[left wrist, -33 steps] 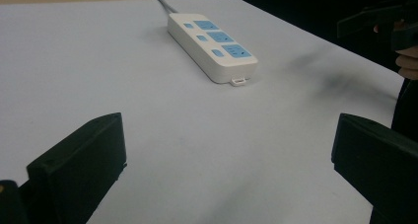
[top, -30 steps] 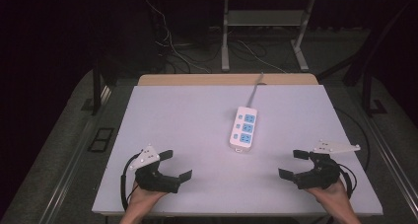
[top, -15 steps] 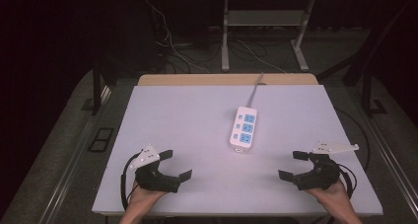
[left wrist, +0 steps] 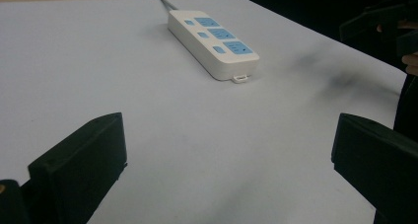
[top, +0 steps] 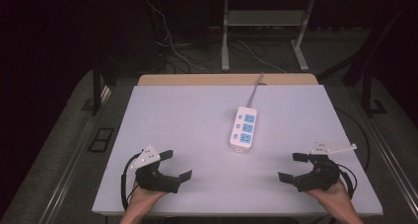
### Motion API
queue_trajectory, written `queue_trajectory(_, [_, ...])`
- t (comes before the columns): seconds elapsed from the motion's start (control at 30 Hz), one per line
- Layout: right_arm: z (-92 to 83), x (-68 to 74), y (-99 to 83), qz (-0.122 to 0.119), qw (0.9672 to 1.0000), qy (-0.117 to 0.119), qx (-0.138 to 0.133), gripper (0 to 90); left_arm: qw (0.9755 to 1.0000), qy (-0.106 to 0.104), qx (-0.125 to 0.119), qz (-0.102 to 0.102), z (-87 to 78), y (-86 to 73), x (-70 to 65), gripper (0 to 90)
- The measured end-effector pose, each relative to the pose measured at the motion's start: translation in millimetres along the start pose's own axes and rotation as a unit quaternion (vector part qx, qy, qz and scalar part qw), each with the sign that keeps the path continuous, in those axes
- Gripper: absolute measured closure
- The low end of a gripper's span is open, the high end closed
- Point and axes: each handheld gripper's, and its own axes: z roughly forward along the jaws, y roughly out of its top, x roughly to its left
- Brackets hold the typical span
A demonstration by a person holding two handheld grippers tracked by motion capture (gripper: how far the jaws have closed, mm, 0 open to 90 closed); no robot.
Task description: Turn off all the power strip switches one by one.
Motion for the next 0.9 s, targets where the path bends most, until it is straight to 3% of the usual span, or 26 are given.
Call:
queue_trajectory(0.17, [4.3,0.3,2.4,-0.005,0.9999,0.002,0.015,0.4,1.0,0.001,-0.002,-0.002,-1.3,-0.5,-0.8,0.0])
queue_trajectory(0.9, [18.5,-2.1,47.4,-0.039,0.9975,0.013,0.057,0.4,1.0,-0.001,0.002,-0.006,0.2,-2.1,-0.5,0.0])
